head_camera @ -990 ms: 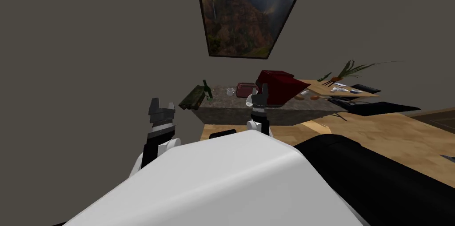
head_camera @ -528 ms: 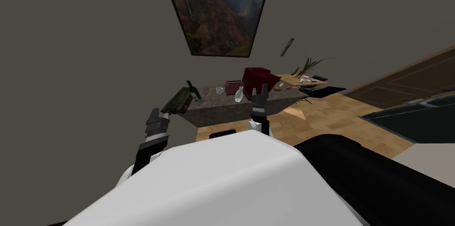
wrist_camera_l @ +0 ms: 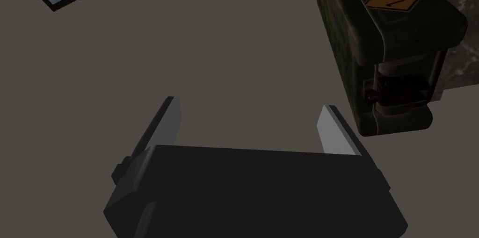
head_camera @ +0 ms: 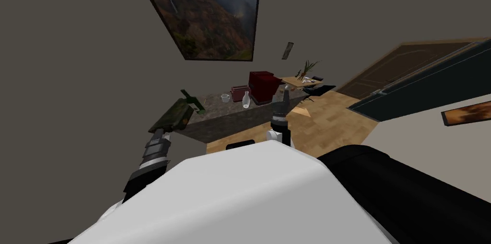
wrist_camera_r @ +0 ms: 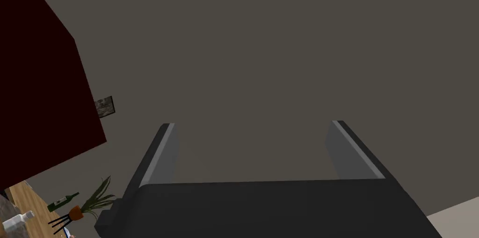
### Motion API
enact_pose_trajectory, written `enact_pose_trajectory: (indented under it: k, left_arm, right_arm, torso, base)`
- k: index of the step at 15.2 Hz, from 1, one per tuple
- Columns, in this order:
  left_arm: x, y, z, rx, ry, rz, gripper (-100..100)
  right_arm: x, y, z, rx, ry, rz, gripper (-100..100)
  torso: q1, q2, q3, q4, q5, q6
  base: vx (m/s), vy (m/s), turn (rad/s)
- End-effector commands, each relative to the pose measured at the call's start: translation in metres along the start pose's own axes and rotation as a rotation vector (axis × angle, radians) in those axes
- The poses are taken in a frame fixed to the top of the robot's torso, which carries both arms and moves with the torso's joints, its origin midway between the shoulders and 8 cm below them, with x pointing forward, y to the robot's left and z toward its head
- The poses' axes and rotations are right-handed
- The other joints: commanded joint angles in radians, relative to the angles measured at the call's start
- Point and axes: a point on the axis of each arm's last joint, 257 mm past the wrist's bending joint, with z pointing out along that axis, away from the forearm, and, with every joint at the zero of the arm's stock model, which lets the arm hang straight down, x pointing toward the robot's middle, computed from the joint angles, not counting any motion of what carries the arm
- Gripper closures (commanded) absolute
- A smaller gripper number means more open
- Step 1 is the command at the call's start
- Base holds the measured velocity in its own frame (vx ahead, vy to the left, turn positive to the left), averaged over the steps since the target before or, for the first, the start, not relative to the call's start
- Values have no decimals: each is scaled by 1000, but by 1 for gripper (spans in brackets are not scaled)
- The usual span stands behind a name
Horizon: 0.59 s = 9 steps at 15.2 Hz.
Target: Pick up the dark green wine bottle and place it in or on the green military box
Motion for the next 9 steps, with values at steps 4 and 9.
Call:
enact_pose_trajectory:
  k: [4,9]
  left_arm:
    - [-50,62,-41,-163,-33,140,-100]
    - [-93,98,-78,-279,-56,238,-100]
  right_arm:
    - [0,0,0,0,0,0,0]
    - [0,0,0,0,0,0,0]
  torso:
    - [1,-1,0,0,0,0]
    - [1,-2,-1,0,0,0]
  base:
    - [-32,-94,-382]
    - [-1,-98,-378]
